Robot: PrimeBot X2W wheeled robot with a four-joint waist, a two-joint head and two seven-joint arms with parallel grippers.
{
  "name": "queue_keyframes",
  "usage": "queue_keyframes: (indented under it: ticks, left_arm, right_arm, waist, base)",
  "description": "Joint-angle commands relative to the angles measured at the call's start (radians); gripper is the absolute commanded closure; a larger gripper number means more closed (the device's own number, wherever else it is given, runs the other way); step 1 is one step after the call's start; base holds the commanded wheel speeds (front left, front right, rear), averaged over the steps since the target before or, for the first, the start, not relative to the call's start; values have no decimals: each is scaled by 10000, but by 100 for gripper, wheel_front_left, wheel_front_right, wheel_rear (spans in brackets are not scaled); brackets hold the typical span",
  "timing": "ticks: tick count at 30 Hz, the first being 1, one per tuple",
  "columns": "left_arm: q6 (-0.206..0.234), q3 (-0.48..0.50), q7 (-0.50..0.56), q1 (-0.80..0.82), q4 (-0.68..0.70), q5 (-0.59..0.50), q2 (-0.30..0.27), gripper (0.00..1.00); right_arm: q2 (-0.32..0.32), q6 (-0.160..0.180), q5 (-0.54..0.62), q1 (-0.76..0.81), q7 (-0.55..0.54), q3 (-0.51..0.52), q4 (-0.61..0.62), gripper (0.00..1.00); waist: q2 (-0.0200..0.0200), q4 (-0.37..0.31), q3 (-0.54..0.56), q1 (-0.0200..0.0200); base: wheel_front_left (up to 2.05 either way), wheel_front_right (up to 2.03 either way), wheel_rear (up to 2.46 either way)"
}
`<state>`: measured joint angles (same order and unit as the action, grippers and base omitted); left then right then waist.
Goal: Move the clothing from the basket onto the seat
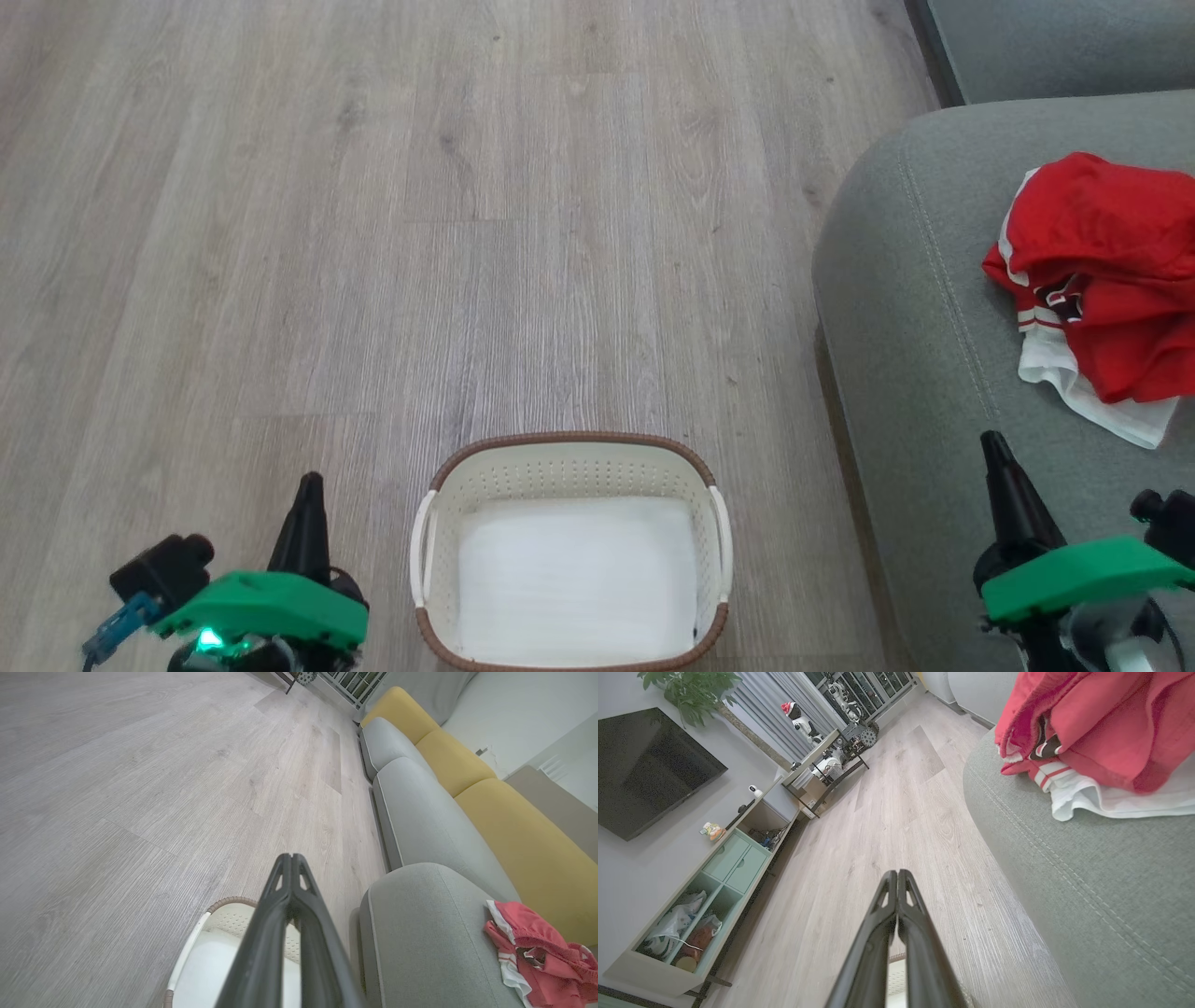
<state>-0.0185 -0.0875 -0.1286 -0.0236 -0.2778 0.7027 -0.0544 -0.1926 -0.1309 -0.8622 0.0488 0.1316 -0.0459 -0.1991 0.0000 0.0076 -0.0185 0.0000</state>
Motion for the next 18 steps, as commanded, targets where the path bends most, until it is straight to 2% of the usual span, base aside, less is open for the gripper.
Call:
queue_keyframes:
  ticks: [1, 18]
  left_arm:
    - [-95, 221, 87, 557, 324, 335, -51, 100]
    - [-317, 580, 568, 719, 325, 2246, -52, 100]
  right_arm:
    - [-35, 1, -295, -575, -75, 76, 263, 100]
    - [255, 1, -1874, -786, -561, 370, 110, 100]
  waist:
    - [0, -1, 3, 0]
    - [0, -17, 36, 0]
  base:
    - [0, 0, 0]
    - [0, 0, 0]
